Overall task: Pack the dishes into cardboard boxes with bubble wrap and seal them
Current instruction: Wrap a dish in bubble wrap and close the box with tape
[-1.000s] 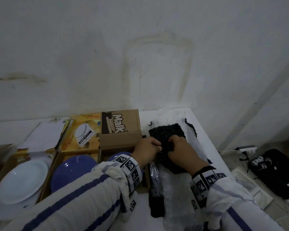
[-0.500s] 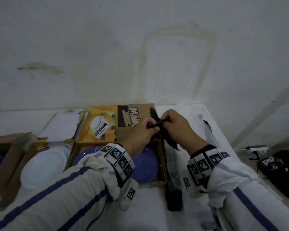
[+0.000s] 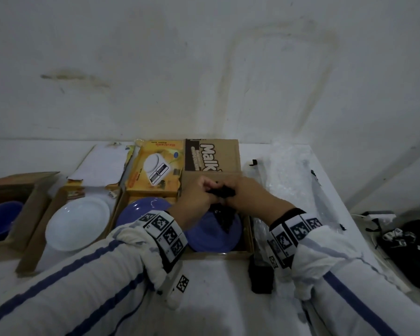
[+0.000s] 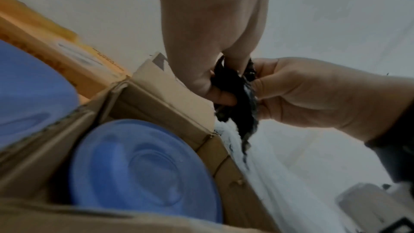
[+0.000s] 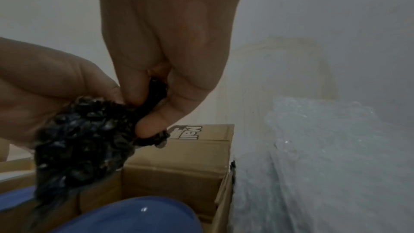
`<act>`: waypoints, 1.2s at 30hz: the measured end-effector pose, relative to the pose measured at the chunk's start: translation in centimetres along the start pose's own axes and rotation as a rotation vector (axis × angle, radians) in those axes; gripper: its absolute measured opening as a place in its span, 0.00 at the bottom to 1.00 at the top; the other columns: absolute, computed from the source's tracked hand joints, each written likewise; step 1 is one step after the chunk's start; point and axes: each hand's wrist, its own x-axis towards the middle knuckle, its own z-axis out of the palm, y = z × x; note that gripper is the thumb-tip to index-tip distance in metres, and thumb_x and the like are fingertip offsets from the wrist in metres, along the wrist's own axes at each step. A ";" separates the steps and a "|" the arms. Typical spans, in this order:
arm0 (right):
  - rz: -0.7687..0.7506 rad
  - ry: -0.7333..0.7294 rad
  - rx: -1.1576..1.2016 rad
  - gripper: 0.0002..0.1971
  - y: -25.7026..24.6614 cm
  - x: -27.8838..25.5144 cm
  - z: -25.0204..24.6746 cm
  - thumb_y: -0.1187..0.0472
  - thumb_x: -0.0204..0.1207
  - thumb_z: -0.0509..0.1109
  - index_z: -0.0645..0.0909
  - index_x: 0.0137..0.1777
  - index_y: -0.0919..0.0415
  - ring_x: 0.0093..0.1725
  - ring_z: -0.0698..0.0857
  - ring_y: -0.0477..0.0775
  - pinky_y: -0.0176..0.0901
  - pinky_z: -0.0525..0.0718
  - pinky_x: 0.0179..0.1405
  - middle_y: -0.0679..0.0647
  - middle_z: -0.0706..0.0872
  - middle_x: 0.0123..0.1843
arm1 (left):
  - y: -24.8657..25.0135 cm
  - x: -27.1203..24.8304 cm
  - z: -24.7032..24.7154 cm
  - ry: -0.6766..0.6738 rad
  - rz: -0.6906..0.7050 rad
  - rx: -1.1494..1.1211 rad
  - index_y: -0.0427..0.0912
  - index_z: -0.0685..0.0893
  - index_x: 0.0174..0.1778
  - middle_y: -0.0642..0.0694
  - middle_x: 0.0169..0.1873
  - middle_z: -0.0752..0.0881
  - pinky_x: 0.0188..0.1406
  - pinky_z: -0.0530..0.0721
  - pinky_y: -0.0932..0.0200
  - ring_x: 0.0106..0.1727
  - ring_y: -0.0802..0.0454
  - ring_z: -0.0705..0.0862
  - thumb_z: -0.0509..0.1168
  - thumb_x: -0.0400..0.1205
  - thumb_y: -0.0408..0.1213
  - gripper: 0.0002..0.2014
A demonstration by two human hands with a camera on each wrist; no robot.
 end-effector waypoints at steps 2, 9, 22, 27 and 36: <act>0.069 -0.048 -0.139 0.07 0.0 -0.3 0.6 0.63 0.73 0.72 0.84 0.51 0.60 0.47 0.79 0.50 0.29 0.68 0.31 0.51 0.83 0.41 | -0.6 -0.2 -0.5 -0.102 -0.099 0.039 0.40 0.74 0.45 0.41 0.42 0.81 0.40 0.82 0.56 0.42 0.49 0.81 0.61 0.75 0.12 0.17; 0.136 -0.277 -0.497 0.13 1.2 -1.6 3.4 0.59 0.77 0.66 0.82 0.59 0.63 0.59 0.83 0.62 0.44 0.78 0.55 0.63 0.85 0.59 | -2.1 -0.8 -3.1 -0.369 -0.003 1.304 0.46 0.75 0.69 0.42 0.68 0.72 0.67 0.74 0.52 0.69 0.43 0.73 0.69 0.77 0.37 0.24; 0.224 -0.552 -0.534 0.21 0.1 -1.8 5.0 0.54 0.83 0.59 0.76 0.71 0.62 0.70 0.77 0.62 0.47 0.72 0.69 0.62 0.79 0.70 | -2.5 -2.6 -4.4 -0.543 -0.129 1.695 0.39 0.61 0.80 0.39 0.82 0.54 0.82 0.45 0.40 0.84 0.40 0.44 0.60 0.75 0.68 0.45; 0.288 -0.738 -0.579 0.23 -0.1 -2.4 6.4 0.57 0.86 0.53 0.64 0.79 0.66 0.78 0.66 0.62 0.47 0.59 0.77 0.63 0.66 0.80 | -2.3 -2.9 -4.2 -0.555 -0.152 1.704 0.37 0.62 0.80 0.40 0.82 0.56 0.81 0.42 0.39 0.84 0.41 0.42 0.58 0.77 0.68 0.44; 0.431 -0.781 -0.553 0.24 -0.8 -1.8 6.4 0.60 0.87 0.54 0.59 0.80 0.69 0.80 0.61 0.58 0.38 0.51 0.77 0.60 0.61 0.82 | -2.2 -3.1 -4.3 -0.568 -0.174 1.701 0.36 0.64 0.79 0.40 0.83 0.54 0.81 0.44 0.40 0.84 0.41 0.40 0.56 0.77 0.68 0.44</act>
